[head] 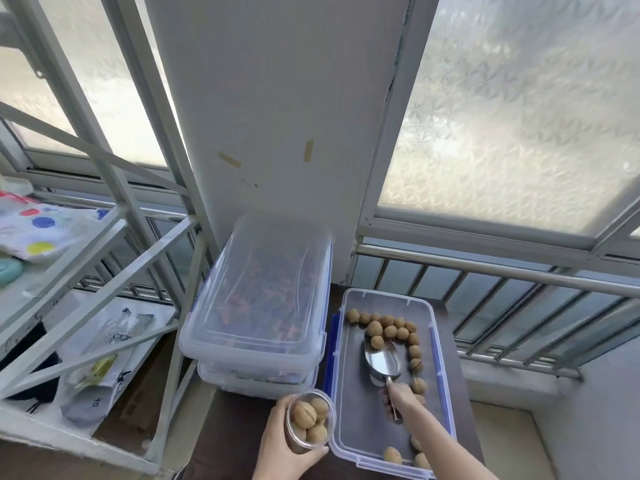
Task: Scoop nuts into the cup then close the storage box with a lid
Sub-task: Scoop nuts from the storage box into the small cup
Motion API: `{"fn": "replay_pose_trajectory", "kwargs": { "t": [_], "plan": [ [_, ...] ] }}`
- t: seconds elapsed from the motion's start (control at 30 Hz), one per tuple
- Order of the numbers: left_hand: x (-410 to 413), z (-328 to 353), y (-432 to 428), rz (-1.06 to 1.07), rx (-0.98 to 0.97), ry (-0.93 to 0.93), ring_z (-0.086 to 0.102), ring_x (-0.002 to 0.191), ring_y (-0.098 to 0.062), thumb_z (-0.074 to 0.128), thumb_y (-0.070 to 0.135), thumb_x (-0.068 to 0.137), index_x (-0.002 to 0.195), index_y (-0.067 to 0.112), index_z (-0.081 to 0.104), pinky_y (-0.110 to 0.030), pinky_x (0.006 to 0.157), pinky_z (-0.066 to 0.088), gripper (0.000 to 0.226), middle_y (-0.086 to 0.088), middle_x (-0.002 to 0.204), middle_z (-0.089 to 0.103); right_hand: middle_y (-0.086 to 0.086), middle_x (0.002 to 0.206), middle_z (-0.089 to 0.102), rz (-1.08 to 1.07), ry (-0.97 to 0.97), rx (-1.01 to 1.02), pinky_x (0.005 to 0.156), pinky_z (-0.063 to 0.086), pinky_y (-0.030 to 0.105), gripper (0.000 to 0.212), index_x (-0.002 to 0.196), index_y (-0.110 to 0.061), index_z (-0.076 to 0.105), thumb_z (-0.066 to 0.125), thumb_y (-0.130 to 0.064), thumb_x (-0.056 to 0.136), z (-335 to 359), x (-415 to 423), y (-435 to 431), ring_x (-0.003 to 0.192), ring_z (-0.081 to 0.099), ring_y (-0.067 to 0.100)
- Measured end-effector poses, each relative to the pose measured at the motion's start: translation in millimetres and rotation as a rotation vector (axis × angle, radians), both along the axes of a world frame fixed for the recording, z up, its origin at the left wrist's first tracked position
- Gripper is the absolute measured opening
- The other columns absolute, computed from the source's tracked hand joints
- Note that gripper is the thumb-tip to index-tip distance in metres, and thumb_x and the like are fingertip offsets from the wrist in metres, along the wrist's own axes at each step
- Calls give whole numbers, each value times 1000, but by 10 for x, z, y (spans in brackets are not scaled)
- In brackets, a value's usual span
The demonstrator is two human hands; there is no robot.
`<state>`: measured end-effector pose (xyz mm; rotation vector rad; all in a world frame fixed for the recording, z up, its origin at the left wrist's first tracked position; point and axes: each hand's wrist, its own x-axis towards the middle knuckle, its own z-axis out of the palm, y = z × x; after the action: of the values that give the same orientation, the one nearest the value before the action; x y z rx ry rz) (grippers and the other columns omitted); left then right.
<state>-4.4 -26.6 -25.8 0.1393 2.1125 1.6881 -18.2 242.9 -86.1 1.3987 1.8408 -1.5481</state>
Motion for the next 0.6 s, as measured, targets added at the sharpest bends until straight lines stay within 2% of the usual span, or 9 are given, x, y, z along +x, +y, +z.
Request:
{"fn": "replay_pose_trajectory", "kwargs": {
  "t": [0.07,0.13,0.2,0.27,0.3,0.43,0.5,0.53,0.6],
  "plan": [
    [33,-51,-43,-5,22,-42,68,74,-2,86,-12,56,104,11,57,-8,67,52,61,-5,95,70,3,40,42,9,28,-1,35,26,12,52,57,-12,48,32,-34,101,-160,-147,66,28,36,16],
    [105,19,-28,-48,47,4,64,73,-26,71,-28,63,99,-8,56,-30,68,51,44,-25,98,66,2,37,40,26,39,11,37,23,13,52,55,-14,46,33,-35,100,-247,-227,96,28,35,16],
    [161,13,16,-10,150,15,57,74,-33,74,-17,59,98,-10,54,-35,70,43,44,-31,97,62,2,40,39,49,82,34,36,21,13,47,59,-15,45,32,-31,101,-244,-226,65,28,34,15],
    [206,-12,55,34,230,-48,51,71,-33,74,-4,59,96,-11,53,-34,66,40,43,-31,93,61,2,44,39,45,129,50,33,20,12,40,65,-14,45,33,-26,102,-206,-151,34,27,33,13],
    [211,-40,53,47,261,-83,50,71,-32,73,-5,60,97,-11,52,-34,65,40,43,-30,93,60,3,46,39,29,149,51,32,20,12,37,69,-13,46,35,-26,101,-180,-96,24,28,33,13],
    [184,-62,-27,21,215,-103,58,73,-30,72,-27,57,104,-9,53,-32,67,49,54,-28,98,63,-2,45,41,-58,201,-1,35,19,12,31,75,-12,52,43,-29,98,-24,144,20,32,31,10],
    [125,-84,-46,49,137,-84,67,72,-20,79,-23,53,105,0,58,-22,69,54,60,-22,97,68,-1,45,42,-55,236,-16,36,19,14,30,76,-11,55,44,-27,98,73,272,48,33,31,10],
    [90,-74,-49,57,56,-22,70,73,-9,85,-16,48,105,6,61,-13,71,53,66,-18,96,69,0,46,41,-36,260,-31,35,18,14,30,76,-10,55,43,-25,98,128,340,68,33,30,10],
    [44,-8,-9,79,-32,26,69,82,3,91,-3,41,107,12,63,-2,72,48,73,-8,98,70,1,47,40,27,305,-65,34,16,13,30,75,-8,55,44,-23,99,245,491,123,34,27,11]
  ]
}}
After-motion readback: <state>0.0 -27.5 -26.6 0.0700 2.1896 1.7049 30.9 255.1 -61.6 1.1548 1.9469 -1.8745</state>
